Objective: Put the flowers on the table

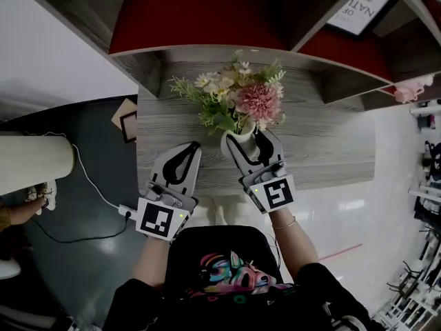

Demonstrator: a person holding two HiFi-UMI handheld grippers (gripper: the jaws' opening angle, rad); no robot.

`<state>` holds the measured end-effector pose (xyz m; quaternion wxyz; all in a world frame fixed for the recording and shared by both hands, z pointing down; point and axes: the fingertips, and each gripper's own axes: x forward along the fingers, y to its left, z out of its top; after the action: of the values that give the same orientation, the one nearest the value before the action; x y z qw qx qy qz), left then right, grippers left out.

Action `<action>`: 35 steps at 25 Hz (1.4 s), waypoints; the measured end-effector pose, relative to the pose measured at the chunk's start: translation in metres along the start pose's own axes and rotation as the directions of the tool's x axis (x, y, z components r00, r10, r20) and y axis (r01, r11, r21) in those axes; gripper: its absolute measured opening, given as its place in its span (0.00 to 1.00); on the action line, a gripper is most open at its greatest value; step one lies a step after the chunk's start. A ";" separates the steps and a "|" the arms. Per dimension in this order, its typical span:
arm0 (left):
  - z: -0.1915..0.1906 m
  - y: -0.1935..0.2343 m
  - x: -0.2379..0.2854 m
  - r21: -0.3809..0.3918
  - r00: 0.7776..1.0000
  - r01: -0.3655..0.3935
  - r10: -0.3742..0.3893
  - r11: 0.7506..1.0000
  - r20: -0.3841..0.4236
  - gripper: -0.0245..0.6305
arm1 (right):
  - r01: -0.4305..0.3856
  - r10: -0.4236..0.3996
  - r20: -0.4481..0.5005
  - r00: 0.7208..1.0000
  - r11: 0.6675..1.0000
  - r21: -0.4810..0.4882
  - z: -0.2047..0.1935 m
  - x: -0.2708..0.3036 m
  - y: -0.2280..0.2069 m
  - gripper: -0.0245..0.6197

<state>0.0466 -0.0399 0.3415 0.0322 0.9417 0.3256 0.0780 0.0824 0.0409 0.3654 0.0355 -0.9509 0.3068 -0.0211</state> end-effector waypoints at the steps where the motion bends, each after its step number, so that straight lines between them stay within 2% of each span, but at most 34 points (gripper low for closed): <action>1: -0.004 0.000 0.002 0.002 1.000 0.004 -0.004 1.000 -0.009 0.08 | 0.001 -0.001 0.001 1.000 1.000 -0.001 -0.003 0.002 -0.001 0.41; 9: -0.025 0.001 0.010 -0.013 0.999 0.009 -0.010 1.000 -0.037 0.08 | -0.001 0.000 -0.072 0.997 1.000 -0.007 -0.032 0.003 -0.006 0.41; 19: -0.026 0.005 0.015 -0.016 1.000 0.008 -0.008 1.000 -0.023 0.08 | 0.028 -0.027 0.032 0.999 0.999 -0.018 -0.021 0.007 -0.007 0.42; 26: -0.026 -0.007 0.005 -0.014 1.000 0.009 -0.009 1.000 -0.017 0.08 | 0.041 -0.040 0.032 0.999 0.999 -0.028 -0.022 -0.008 0.002 0.42; 29: -0.026 -0.010 0.005 -0.015 1.000 0.016 -0.016 1.000 -0.015 0.08 | 0.040 -0.041 -0.009 0.999 0.999 -0.036 -0.028 -0.016 0.000 0.42; 33: -0.022 -0.022 -0.002 -0.034 1.000 0.011 -0.010 0.999 0.010 0.08 | 0.061 -0.061 0.033 0.998 0.998 -0.024 -0.022 -0.031 0.003 0.42; 35: -0.025 -0.030 -0.008 -0.015 1.000 0.021 -0.021 1.000 0.007 0.08 | 0.065 -0.064 0.039 0.997 0.997 -0.032 -0.022 -0.040 0.007 0.42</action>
<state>0.0175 -0.0212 0.3616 0.0411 0.9383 0.3346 0.0770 0.0449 0.0573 0.3860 0.0249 -0.9610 0.2754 0.0011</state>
